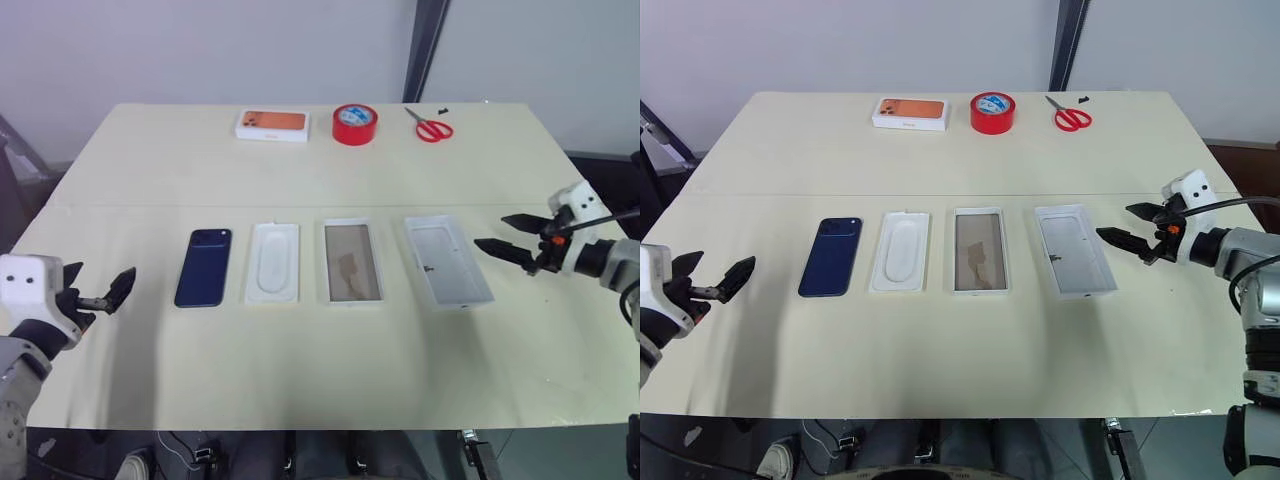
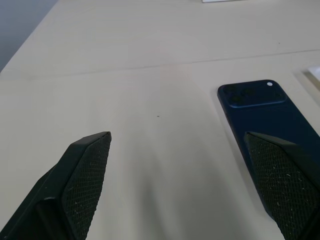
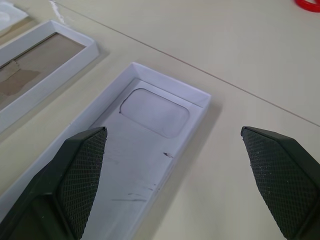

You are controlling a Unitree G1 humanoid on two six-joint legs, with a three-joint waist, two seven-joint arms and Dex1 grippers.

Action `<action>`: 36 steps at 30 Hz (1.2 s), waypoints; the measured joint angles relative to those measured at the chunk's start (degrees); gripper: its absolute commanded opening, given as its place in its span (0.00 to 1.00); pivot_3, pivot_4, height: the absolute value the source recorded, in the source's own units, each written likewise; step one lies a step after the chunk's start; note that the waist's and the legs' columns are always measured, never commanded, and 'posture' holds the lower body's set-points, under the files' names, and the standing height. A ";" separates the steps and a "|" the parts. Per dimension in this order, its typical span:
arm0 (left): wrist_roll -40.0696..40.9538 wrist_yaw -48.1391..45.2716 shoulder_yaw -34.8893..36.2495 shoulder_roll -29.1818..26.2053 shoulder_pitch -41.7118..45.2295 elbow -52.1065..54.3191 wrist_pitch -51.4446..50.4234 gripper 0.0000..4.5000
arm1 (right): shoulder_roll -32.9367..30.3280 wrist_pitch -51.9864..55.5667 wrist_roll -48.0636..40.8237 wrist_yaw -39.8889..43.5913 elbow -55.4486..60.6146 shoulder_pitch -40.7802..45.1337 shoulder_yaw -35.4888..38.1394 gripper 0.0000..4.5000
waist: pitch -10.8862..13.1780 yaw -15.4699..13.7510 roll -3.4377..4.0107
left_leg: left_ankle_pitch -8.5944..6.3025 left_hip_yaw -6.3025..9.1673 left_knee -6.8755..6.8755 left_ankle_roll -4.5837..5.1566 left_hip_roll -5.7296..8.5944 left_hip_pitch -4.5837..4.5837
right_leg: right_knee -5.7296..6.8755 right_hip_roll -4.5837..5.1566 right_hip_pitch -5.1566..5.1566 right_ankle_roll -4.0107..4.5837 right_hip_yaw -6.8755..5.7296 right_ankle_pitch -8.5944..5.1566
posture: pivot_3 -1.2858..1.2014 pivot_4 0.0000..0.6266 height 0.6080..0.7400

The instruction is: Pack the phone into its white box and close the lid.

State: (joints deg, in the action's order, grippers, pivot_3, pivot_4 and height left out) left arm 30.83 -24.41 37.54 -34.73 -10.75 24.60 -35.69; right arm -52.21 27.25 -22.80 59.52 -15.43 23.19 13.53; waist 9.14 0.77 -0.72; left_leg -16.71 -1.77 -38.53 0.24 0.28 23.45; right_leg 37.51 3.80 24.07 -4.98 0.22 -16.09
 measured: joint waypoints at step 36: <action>16.81 34.04 -17.12 19.23 36.59 4.01 -46.04 0.99 | 10.08 8.83 -2.57 -5.20 38.60 -1.06 -16.12 1.00 | 0.04 -0.44 -0.12 | -0.01 0.10 -0.56 0.06 0.03 0.05 | 0.35 -0.22 -0.11 -0.07 -0.11 0.01 | 0.52 0.24 0.88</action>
State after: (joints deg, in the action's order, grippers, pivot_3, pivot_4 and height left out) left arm 47.64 9.63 20.42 -15.50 25.84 28.61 -81.73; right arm -42.13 36.08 -25.37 54.32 23.17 22.12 -2.59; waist 9.18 0.33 -0.84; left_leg -16.71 -1.66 -39.09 0.29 0.31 23.51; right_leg 37.86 3.59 23.96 -5.05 0.11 -16.08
